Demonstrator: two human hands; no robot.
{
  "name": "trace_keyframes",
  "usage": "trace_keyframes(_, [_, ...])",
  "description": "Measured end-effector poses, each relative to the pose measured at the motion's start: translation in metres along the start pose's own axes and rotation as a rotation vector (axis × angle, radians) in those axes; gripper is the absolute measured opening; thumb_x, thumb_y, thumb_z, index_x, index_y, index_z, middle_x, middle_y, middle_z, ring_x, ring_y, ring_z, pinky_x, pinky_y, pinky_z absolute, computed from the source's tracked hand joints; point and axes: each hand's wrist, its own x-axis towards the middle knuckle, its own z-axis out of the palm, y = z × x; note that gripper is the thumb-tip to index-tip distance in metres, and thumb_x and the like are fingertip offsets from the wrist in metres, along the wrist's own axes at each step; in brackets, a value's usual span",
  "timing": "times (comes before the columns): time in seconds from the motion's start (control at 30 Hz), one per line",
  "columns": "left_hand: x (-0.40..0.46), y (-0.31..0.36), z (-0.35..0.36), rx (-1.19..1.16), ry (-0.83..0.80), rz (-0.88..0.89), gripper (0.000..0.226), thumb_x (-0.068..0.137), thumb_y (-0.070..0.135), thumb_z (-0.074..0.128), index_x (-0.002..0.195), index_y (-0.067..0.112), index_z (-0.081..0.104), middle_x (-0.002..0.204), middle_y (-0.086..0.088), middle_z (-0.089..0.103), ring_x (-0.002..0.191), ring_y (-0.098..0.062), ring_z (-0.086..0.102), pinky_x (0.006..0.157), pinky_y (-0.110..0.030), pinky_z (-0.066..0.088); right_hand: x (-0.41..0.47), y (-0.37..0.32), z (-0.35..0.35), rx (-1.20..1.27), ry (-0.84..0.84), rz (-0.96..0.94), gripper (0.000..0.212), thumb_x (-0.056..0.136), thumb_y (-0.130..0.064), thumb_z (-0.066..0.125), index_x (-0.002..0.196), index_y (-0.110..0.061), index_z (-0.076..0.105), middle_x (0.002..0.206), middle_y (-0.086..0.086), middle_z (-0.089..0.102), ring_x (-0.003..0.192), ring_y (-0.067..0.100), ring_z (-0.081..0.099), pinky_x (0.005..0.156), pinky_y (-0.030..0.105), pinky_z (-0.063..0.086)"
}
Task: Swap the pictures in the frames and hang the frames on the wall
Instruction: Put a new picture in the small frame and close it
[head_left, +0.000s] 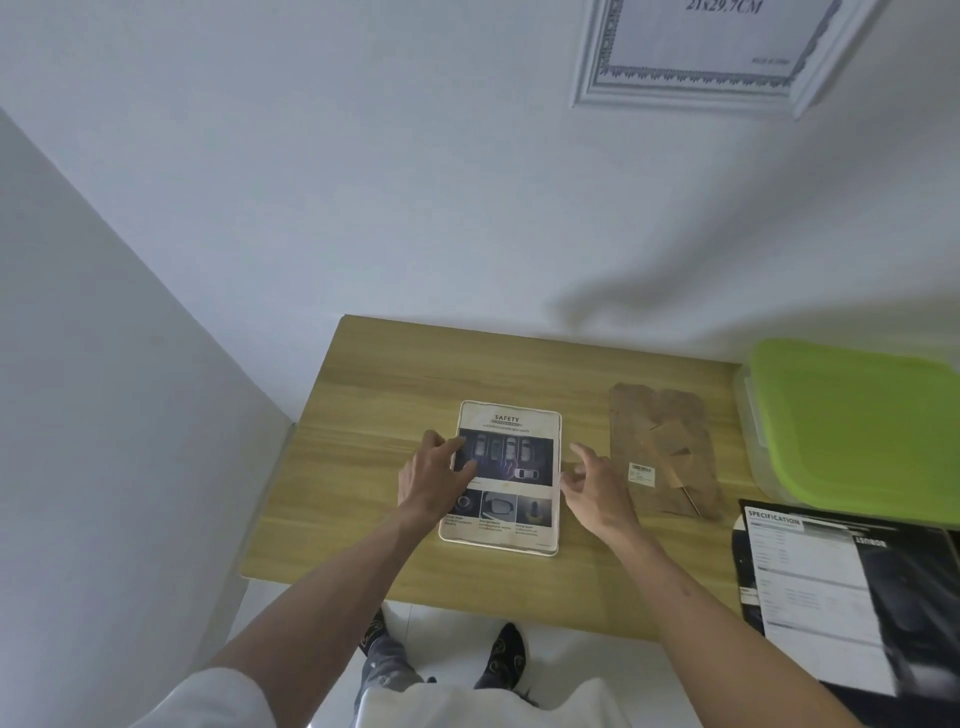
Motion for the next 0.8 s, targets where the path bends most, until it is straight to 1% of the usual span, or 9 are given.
trace_keyframes(0.2, [0.009, 0.062, 0.017, -0.016, 0.027, 0.147, 0.042, 0.090, 0.035, 0.062, 0.129, 0.019, 0.061, 0.117, -0.002, 0.054, 0.106, -0.021, 0.055, 0.076, -0.037, 0.053, 0.007, 0.031, -0.049, 0.026, 0.145, 0.105, 0.057, 0.095, -0.035, 0.058, 0.147, -0.024, 0.038, 0.134, 0.007, 0.056, 0.116, 0.021, 0.060, 0.100, 0.045, 0.050])
trace_keyframes(0.3, [0.009, 0.102, 0.035, -0.062, -0.083, 0.211, 0.047, 0.092, 0.037, 0.062, 0.134, 0.019, 0.057, 0.124, -0.002, 0.053, 0.112, -0.021, 0.054, 0.082, -0.038, 0.051, 0.009, 0.050, -0.078, 0.013, 0.228, 0.182, 0.055, 0.093, -0.029, 0.060, 0.145, -0.019, 0.044, 0.135, 0.012, 0.055, 0.124, 0.027, 0.054, 0.103, 0.043, 0.046])
trace_keyframes(0.4, [0.009, 0.142, 0.058, -0.090, -0.238, 0.208, 0.053, 0.090, 0.038, 0.063, 0.138, 0.019, 0.054, 0.131, -0.004, 0.052, 0.114, -0.023, 0.056, 0.093, -0.040, 0.050, 0.013, 0.077, -0.100, 0.045, 0.248, 0.288, 0.057, 0.093, -0.026, 0.059, 0.146, -0.014, 0.043, 0.137, 0.019, 0.048, 0.127, 0.034, 0.050, 0.104, 0.041, 0.043])
trace_keyframes(0.47, [0.010, 0.165, 0.073, -0.120, -0.317, 0.150, 0.057, 0.088, 0.036, 0.065, 0.140, 0.017, 0.052, 0.136, -0.006, 0.051, 0.115, -0.025, 0.058, 0.094, -0.037, 0.050, 0.016, 0.092, -0.110, 0.049, 0.247, 0.332, 0.057, 0.093, -0.028, 0.058, 0.145, -0.012, 0.043, 0.136, 0.022, 0.049, 0.126, 0.037, 0.050, 0.103, 0.041, 0.043])
trace_keyframes(0.5, [0.010, 0.175, 0.079, -0.154, -0.350, 0.102, 0.058, 0.087, 0.033, 0.065, 0.140, 0.015, 0.051, 0.137, -0.008, 0.051, 0.115, -0.025, 0.059, 0.090, -0.033, 0.050, 0.018, 0.099, -0.113, 0.059, 0.244, 0.351, 0.055, 0.092, -0.029, 0.057, 0.143, -0.011, 0.045, 0.132, 0.023, 0.053, 0.123, 0.038, 0.051, 0.100, 0.041, 0.044])
trace_keyframes(0.57, [0.011, 0.191, 0.089, -0.214, -0.396, -0.006, 0.057, 0.086, 0.026, 0.065, 0.139, 0.010, 0.051, 0.135, -0.011, 0.055, 0.113, -0.026, 0.061, 0.083, -0.030, 0.051, 0.021, 0.109, -0.114, 0.089, 0.213, 0.373, 0.048, 0.090, -0.027, 0.057, 0.136, -0.011, 0.051, 0.123, 0.023, 0.060, 0.117, 0.039, 0.055, 0.093, 0.039, 0.046])
trace_keyframes(0.63, [0.014, 0.201, 0.097, -0.254, -0.399, -0.120, 0.052, 0.085, 0.020, 0.064, 0.134, 0.007, 0.054, 0.127, -0.012, 0.062, 0.113, -0.028, 0.060, 0.086, -0.032, 0.050, 0.024, 0.114, -0.113, 0.106, 0.183, 0.382, 0.040, 0.088, -0.025, 0.057, 0.126, -0.014, 0.055, 0.118, 0.021, 0.063, 0.111, 0.038, 0.058, 0.090, 0.038, 0.049])
trace_keyframes(0.7, [0.017, 0.206, 0.102, -0.324, -0.384, -0.231, 0.048, 0.084, 0.018, 0.063, 0.129, 0.006, 0.054, 0.123, -0.012, 0.063, 0.108, -0.028, 0.059, 0.086, -0.034, 0.049, 0.026, 0.115, -0.111, 0.140, 0.193, 0.392, 0.040, 0.088, -0.023, 0.057, 0.127, -0.015, 0.055, 0.122, 0.020, 0.063, 0.113, 0.037, 0.058, 0.093, 0.038, 0.048])
trace_keyframes(0.8, [0.024, 0.206, 0.106, -0.422, -0.389, -0.362, 0.052, 0.083, 0.014, 0.066, 0.131, 0.002, 0.051, 0.126, -0.014, 0.058, 0.112, -0.032, 0.058, 0.088, -0.036, 0.051, 0.029, 0.114, -0.111, 0.247, 0.221, 0.469, 0.047, 0.092, -0.017, 0.059, 0.135, -0.003, 0.051, 0.133, 0.018, 0.059, 0.124, 0.036, 0.053, 0.094, 0.035, 0.042])
